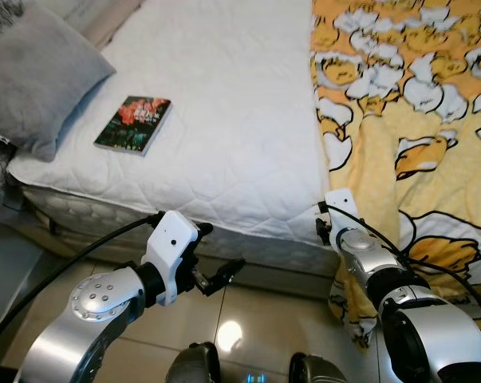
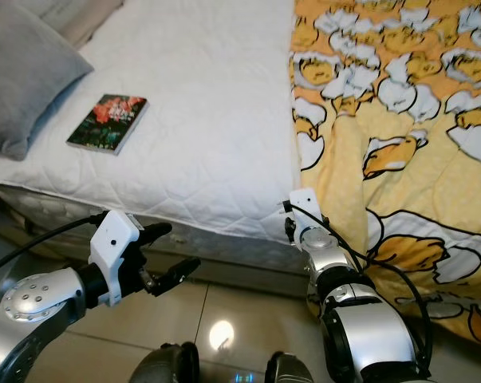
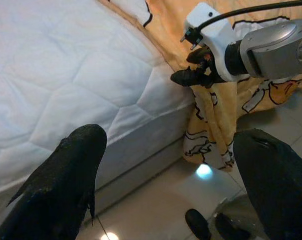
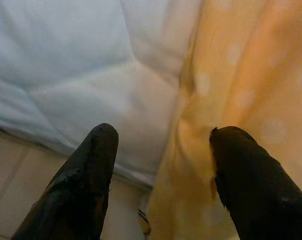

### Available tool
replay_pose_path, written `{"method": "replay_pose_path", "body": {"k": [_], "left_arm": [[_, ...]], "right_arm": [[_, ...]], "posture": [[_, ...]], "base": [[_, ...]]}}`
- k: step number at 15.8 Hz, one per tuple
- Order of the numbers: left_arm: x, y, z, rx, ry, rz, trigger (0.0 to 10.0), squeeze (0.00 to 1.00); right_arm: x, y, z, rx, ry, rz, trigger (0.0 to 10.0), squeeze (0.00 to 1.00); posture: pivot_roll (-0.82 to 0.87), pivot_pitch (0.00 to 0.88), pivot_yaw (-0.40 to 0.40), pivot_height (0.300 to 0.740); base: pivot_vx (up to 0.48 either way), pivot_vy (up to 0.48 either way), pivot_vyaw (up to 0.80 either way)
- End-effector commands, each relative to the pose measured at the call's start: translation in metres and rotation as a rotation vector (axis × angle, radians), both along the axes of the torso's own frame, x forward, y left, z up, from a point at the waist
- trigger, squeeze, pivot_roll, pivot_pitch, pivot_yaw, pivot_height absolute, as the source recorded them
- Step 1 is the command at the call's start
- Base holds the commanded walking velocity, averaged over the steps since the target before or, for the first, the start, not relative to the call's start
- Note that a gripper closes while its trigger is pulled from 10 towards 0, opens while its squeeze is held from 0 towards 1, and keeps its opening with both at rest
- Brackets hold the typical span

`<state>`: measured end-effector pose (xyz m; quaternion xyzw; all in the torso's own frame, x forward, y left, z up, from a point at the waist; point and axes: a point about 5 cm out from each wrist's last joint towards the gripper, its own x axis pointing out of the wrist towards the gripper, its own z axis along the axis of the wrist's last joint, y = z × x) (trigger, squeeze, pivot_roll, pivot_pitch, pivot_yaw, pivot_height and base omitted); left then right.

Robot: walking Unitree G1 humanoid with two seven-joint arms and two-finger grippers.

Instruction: Clean up the room

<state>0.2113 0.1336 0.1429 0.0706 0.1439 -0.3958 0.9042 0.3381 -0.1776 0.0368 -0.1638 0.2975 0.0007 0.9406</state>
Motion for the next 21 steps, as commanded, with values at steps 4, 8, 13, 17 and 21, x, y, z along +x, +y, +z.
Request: {"method": "replay_pose_path", "body": {"k": [4,8,13,17,21], "left_arm": [[-0.006,0.003,0.003,0.010,0.014,0.018,10.0,0.00],[-0.008,0.002,0.004,0.009,0.023,0.020,10.0,0.00],[-0.010,0.000,0.004,0.009,0.033,0.009,10.0,0.00],[-0.008,0.000,0.004,0.011,0.033,0.010,10.0,0.00],[-0.008,0.002,0.004,0.016,0.037,0.013,10.0,0.00]], "right_arm": [[0.003,-0.013,0.007,-0.120,-0.031,-0.010,1.3,0.00],[0.004,-0.017,0.008,-0.171,-0.041,-0.002,0.0,0.00],[0.000,-0.022,0.004,-0.170,-0.030,-0.020,0.0,0.00],[0.001,-0.022,0.005,-0.147,-0.033,-0.039,0.0,0.00],[0.002,-0.022,0.006,-0.131,-0.040,-0.050,0.0,0.00]], "posture": [[0.24,0.263,0.071,0.740],[0.24,0.262,0.073,0.740],[0.24,0.259,0.079,0.740],[0.24,0.256,0.080,0.740],[0.24,0.256,0.082,0.740]], "base": [[0.000,0.000,0.00],[0.000,0.000,0.00],[0.000,0.000,0.00],[0.000,0.000,0.00],[0.000,0.000,0.00]]}}
